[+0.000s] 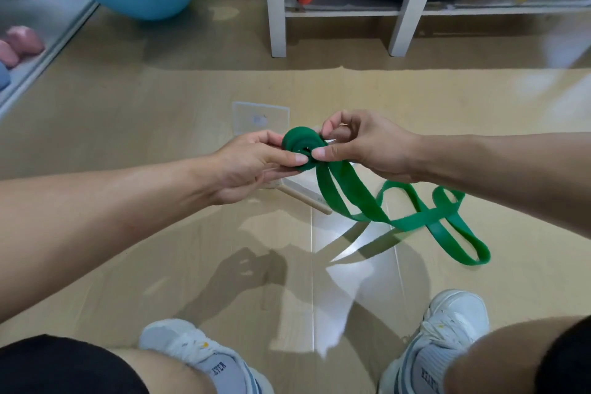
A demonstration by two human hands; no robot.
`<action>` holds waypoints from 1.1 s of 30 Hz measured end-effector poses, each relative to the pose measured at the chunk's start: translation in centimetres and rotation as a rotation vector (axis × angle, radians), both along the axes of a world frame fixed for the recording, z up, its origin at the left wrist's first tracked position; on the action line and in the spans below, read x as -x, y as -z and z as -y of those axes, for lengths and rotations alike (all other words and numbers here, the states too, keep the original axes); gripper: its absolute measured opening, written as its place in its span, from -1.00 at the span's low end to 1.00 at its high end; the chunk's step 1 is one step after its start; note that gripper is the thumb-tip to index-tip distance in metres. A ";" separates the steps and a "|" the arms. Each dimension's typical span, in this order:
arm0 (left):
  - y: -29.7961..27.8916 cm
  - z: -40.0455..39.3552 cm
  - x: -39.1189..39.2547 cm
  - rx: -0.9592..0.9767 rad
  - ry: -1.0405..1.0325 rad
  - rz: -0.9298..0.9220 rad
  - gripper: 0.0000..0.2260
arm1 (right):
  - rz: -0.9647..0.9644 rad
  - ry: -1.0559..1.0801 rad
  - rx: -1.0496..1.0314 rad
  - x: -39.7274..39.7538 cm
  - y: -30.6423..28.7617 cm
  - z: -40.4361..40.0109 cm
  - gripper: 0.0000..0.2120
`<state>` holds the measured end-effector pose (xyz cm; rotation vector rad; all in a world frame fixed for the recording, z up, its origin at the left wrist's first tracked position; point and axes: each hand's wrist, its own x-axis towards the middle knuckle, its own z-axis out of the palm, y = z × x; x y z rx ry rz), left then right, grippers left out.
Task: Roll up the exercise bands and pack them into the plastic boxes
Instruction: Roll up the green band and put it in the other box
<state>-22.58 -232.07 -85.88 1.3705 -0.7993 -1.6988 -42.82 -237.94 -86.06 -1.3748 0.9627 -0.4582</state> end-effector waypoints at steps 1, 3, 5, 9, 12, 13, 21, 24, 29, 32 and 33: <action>-0.2 0.0 -0.1 0.012 -0.005 -0.011 -0.76 | -0.063 -0.004 0.041 0.2 0.0 -0.2 -0.69; -0.5 -0.2 -0.4 0.030 0.005 -0.008 -0.75 | -0.160 -0.001 0.125 0.2 0.1 -0.8 -0.75; -0.7 -0.6 -0.7 0.029 0.014 -0.013 -0.74 | -0.185 -0.027 0.204 0.0 0.1 -1.6 -0.75; -0.9 -1.3 -1.5 0.031 0.006 -0.084 -0.65 | -0.158 -0.075 0.347 -0.7 -0.9 -2.7 -0.68; -0.7 -1.8 -1.8 0.012 0.030 -0.113 -0.56 | -0.155 -0.085 0.430 -1.2 -0.9 -3.2 -0.62; -0.7 -1.9 -1.9 0.000 0.051 -0.116 -0.51 | -0.159 -0.086 0.458 -1.3 -0.8 -3.4 -0.62; -1.6 -1.5 -2.6 0.177 0.339 0.468 -0.70 | -0.416 -0.358 0.621 -0.1 -0.3 -3.1 -0.81; -1.3 -1.8 -2.2 0.198 0.419 0.625 -0.69 | -0.401 -0.365 0.562 0.2 0.5 -3.4 -0.82; -1.0 -1.8 -2.0 0.238 0.446 0.766 -0.71 | -0.459 -0.478 0.650 0.6 -0.7 -2.9 -0.78; -0.6 -1.9 -1.7 0.299 0.566 0.962 -0.73 | -0.550 -0.548 0.715 0.6 -2.0 -2.4 -0.81; -0.5 -1.9 -1.6 0.312 0.588 1.000 -0.73 | -0.570 -0.543 0.722 0.5 -2.2 -2.2 -0.82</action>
